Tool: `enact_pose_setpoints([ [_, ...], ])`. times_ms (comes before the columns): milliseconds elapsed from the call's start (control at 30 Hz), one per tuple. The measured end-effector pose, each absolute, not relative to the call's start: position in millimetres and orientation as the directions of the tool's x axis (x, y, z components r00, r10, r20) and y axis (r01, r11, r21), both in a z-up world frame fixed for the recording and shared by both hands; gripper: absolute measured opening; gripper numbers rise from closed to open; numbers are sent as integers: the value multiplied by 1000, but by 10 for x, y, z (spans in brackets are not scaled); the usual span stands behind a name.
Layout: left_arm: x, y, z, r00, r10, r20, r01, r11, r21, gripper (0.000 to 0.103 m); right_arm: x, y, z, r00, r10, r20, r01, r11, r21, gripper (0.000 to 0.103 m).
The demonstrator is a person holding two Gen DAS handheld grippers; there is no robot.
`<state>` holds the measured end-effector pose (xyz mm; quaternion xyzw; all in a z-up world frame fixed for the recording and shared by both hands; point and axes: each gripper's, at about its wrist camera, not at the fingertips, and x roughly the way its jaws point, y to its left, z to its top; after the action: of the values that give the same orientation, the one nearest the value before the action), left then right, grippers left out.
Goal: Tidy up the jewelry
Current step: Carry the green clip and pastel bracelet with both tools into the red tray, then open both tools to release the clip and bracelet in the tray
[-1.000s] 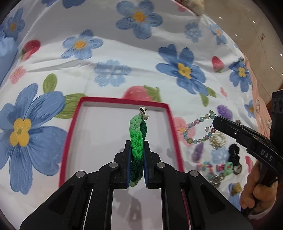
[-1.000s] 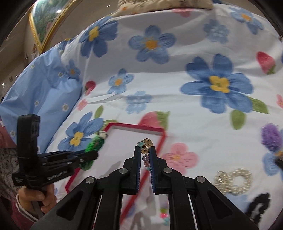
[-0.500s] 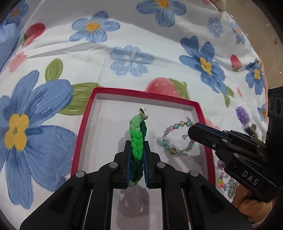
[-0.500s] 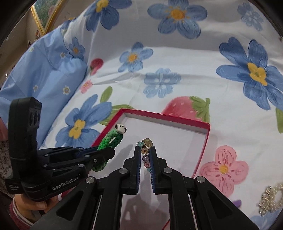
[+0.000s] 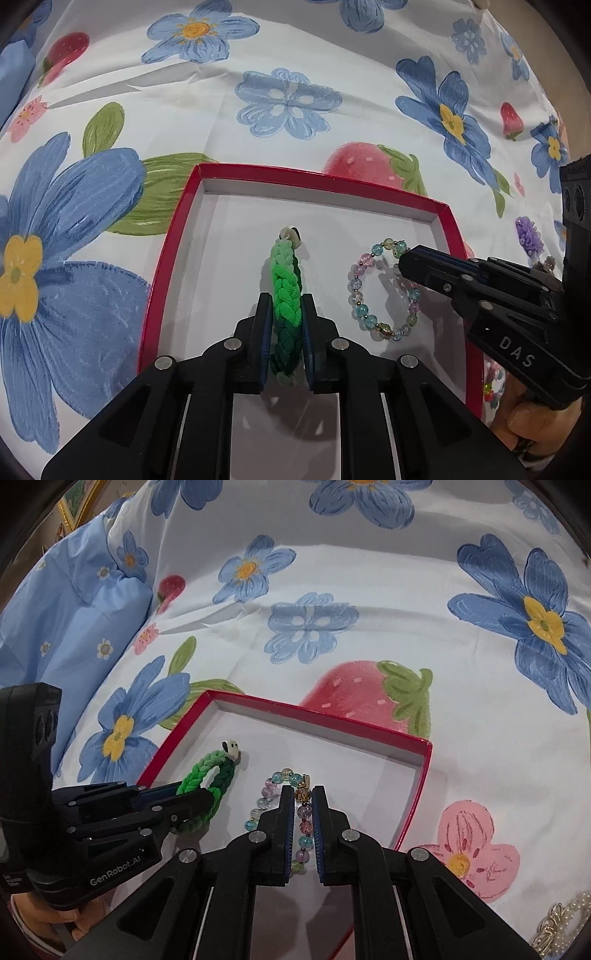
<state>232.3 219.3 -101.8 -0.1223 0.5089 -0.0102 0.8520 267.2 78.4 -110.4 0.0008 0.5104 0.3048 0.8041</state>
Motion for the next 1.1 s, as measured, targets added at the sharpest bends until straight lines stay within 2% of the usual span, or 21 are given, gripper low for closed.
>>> enact_pose_setpoints([
  [100,2319,2194,-1019,477,-125,-870,-115,972,-202,22,2677,797,-1149,287,477,-831,-488,819,301,9],
  [167,2308,2206,-1011,479,-120,-870,-119,973,-200,34,2693,798,-1176,287,471,-834,-483,824,298,10],
  [267,2287,2225,-992,482,-108,-869,-126,973,-191,44,2703,775,-1190,294,466,-834,-475,829,296,11],
  [533,2226,2223,-897,489,-83,-868,-135,976,-169,49,2694,783,-1169,285,474,-833,-472,826,309,16],
  [567,2205,2222,-868,494,-76,-866,-139,977,-164,53,2692,769,-1155,285,479,-830,-468,825,316,19],
  [667,2119,2238,-772,513,-64,-856,-154,974,-166,57,2661,696,-1048,306,493,-815,-458,826,328,32],
  [833,1901,2217,-563,562,-88,-823,-168,961,-218,59,2510,497,-778,340,533,-775,-449,816,364,32],
  [900,1805,2160,-470,585,-101,-805,-163,957,-238,61,2405,342,-657,363,555,-749,-439,811,388,39],
  [1100,1591,1845,-284,623,-155,-767,-115,952,-285,67,2119,-193,-379,440,560,-702,-390,823,412,41],
])
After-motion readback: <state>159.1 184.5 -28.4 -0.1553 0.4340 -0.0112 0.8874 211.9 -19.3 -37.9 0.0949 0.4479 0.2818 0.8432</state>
